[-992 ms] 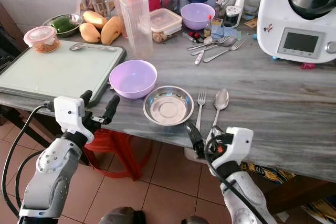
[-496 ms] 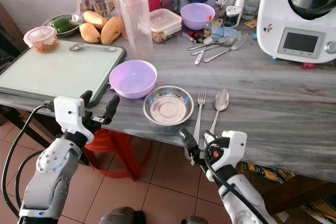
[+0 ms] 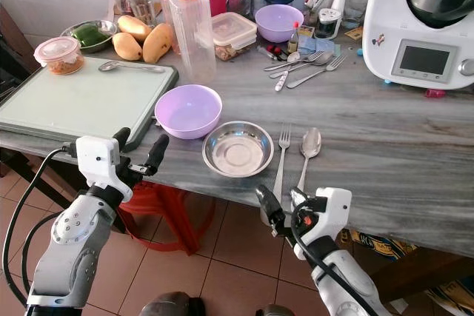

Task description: Setting the table

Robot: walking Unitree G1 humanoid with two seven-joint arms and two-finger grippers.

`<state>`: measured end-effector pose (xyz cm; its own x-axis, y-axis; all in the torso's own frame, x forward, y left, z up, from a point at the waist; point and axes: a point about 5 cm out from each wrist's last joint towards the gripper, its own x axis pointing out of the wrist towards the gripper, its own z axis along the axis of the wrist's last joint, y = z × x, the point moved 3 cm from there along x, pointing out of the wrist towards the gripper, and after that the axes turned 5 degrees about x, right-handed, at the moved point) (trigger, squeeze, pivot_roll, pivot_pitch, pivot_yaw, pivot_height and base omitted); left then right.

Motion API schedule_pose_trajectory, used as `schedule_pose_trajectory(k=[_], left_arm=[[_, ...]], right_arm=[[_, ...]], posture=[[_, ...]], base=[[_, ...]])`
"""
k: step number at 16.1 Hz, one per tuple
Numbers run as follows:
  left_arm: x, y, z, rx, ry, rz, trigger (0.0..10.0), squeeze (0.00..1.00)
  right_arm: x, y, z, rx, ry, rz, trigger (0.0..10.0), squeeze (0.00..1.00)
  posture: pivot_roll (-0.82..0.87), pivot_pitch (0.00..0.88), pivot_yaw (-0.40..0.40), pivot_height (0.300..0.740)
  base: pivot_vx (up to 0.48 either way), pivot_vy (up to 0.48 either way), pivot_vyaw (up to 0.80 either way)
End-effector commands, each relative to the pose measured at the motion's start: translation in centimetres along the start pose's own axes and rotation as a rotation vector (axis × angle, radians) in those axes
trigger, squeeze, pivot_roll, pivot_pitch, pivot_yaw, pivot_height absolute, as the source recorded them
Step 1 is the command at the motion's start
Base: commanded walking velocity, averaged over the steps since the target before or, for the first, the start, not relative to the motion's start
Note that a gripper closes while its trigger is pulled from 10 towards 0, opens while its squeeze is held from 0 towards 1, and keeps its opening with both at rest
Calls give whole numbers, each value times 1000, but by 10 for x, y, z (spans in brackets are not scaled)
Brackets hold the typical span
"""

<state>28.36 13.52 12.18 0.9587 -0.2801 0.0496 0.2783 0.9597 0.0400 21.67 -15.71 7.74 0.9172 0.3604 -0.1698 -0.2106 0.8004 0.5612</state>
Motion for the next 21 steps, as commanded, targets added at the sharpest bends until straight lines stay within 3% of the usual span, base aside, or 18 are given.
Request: schedule_pose_trajectory(k=[1,11,21], left_arm=[[-1,2,-4,6,18,1,10000,0],[-1,3,-4,10,20,3,10000,0],[0,3,-4,8,17,4,10000,0]], right_arm=[[-2,-3,0,5,5,-21,10000,0],[3,-14,9,-26,-43,-87,10000,0],[13,12,32,-89,-130,-16,10000,0]], posture=[[1,21,68,740],[6,21,72,740],[1,17,72,740]], base=[[0,0,0],[0,0,0],[0,0,0]])
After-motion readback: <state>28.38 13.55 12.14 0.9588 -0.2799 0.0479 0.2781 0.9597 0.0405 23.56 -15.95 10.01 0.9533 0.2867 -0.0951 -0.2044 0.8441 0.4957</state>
